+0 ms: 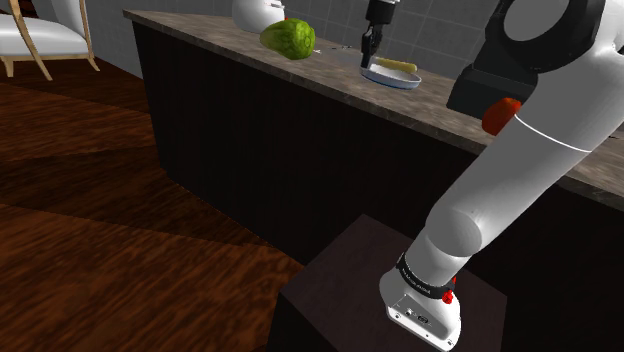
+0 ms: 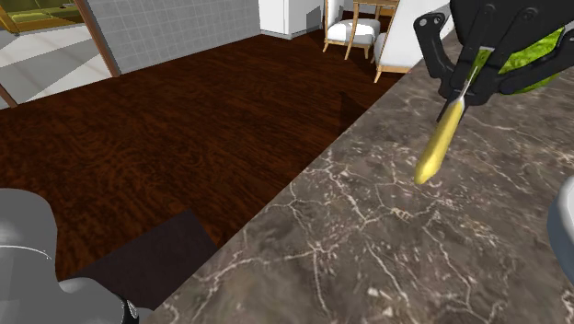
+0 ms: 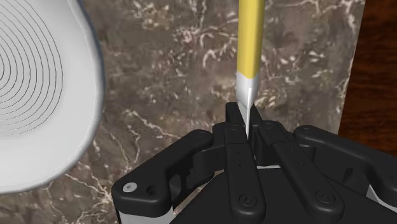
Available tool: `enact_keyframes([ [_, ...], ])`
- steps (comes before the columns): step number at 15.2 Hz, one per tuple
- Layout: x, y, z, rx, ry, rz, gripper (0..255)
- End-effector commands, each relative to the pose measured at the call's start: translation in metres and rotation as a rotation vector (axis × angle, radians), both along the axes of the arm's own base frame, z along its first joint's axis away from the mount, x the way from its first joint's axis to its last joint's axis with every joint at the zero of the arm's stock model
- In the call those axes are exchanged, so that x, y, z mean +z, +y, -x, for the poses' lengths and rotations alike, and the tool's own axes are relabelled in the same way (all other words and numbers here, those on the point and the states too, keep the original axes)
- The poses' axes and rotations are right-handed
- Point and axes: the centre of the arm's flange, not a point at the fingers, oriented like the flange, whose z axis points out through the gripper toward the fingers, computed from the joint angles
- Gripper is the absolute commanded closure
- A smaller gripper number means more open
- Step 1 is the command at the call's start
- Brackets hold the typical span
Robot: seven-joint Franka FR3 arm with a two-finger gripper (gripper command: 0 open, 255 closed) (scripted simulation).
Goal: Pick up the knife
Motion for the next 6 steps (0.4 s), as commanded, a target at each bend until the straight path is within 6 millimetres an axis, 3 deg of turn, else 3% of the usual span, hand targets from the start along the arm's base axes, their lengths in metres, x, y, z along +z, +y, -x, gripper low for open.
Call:
enact_keyframes([
  [1,0.010,-0.001,0.000,0.000,0.000,0.000,255],
  [6,0.027,-0.001,0.000,0.000,0.000,0.000,255],
])
